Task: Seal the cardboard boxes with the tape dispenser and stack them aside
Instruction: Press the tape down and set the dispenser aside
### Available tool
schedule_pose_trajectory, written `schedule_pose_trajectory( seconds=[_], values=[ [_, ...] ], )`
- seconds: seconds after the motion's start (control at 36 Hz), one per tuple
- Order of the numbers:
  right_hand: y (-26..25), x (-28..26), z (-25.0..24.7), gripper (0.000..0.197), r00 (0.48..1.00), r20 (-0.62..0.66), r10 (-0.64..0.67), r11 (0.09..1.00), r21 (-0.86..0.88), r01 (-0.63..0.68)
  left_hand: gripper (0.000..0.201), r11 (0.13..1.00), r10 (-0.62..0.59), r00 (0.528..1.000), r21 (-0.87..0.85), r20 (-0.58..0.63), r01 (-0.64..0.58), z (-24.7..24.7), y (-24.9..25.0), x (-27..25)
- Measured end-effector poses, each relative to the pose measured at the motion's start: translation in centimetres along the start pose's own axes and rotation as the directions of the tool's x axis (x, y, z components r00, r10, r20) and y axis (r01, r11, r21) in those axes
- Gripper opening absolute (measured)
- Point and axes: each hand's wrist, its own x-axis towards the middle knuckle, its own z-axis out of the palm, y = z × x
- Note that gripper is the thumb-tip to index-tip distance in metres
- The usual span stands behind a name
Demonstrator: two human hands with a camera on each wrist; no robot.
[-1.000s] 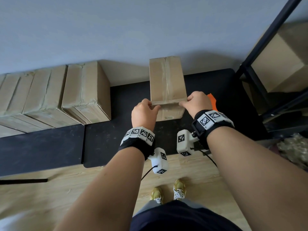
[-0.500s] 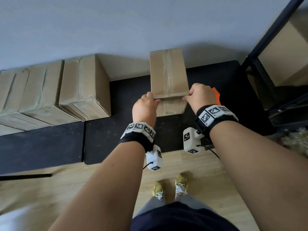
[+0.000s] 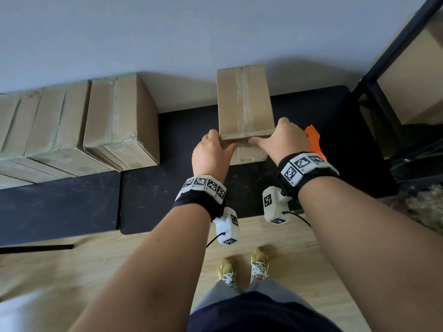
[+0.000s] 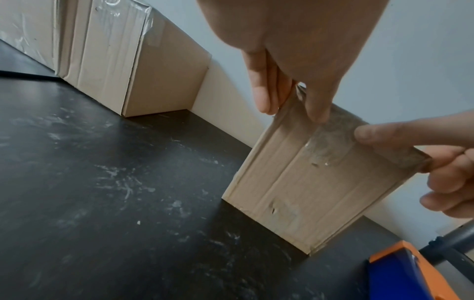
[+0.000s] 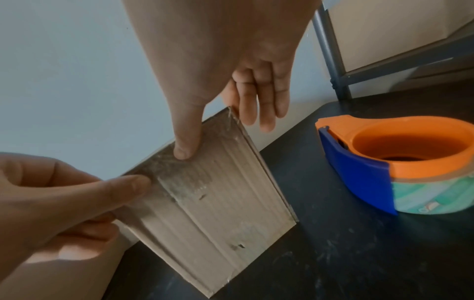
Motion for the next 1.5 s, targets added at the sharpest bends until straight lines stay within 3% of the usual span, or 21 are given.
schedule_pose_trajectory(
  seconds=[0.14, 0.33, 0.69, 0.86, 0.97, 1.03, 1.08, 1.14, 1.22, 1.33, 1.5],
  values=[
    [0.5, 0.5, -0.5, 0.057, 0.999, 0.038, -0.032, 0.999, 0.030, 0.031, 0.032, 0.999, 0.013, 1.000, 0.042, 0.002, -0.013, -0.1, 0.2, 0.2],
    [1.8, 1.3, -1.9, 0.024, 0.988, 0.119, -0.094, 0.994, 0.067, 0.086, 0.015, 0.992, -0.068, 0.998, -0.102, 0.007, 0.069, -0.4, 0.0, 0.3],
    [1.2, 1.7, -2.0, 0.024, 0.990, 0.142, -0.023, 0.999, 0.050, 0.015, 0.005, 0.928, -0.222, 0.973, -0.291, 0.061, 0.231, -0.7, -0.1, 1.1],
    [1.4, 0.0, -1.4, 0.021, 0.987, 0.146, -0.068, 0.989, 0.138, 0.048, 0.016, 0.944, -0.245, 0.969, -0.229, -0.002, 0.238, -0.8, 0.4, 0.5],
    [1.7, -0.7, -1.4, 0.013, 0.968, 0.220, -0.119, 0.974, 0.213, 0.071, 0.026, 0.956, -0.290, 0.955, -0.058, -0.064, 0.286, -1.0, 1.4, 1.1],
    [1.8, -0.8, -1.6, 0.009, 0.955, 0.272, -0.118, 0.969, 0.242, 0.050, 0.029, 0.970, -0.219, 0.965, 0.077, -0.142, 0.231, -1.0, 2.2, 1.2],
    [2.0, -0.7, -1.7, 0.016, 0.965, 0.249, -0.087, 0.965, 0.261, 0.020, 0.035, 0.983, -0.071, 0.987, 0.157, -0.147, 0.095, -0.7, 3.6, 1.4],
    [2.5, -0.5, -1.7, 0.019, 0.982, 0.184, -0.051, 0.964, 0.267, 0.000, 0.041, 0.977, 0.087, 0.996, 0.195, 0.001, -0.086, 0.0, 5.1, 1.7],
    [3.5, -0.2, -1.7, 0.015, 0.992, 0.128, 0.009, 0.961, 0.273, -0.044, 0.045, 0.936, 0.219, 0.953, 0.230, 0.211, -0.266, 1.2, 6.5, 2.2],
    [4.7, -0.1, -1.9, 0.019, 0.994, 0.088, 0.059, 0.955, 0.286, -0.082, 0.039, 0.920, 0.234, 0.948, 0.266, 0.216, -0.288, 1.9, 6.0, 2.2],
    [5.9, -0.2, -0.7, 0.018, 0.985, 0.051, 0.167, 0.935, 0.309, -0.175, 0.041, 0.919, 0.172, 0.977, 0.338, 0.125, -0.205, 0.9, 4.8, 0.8]
  ],
)
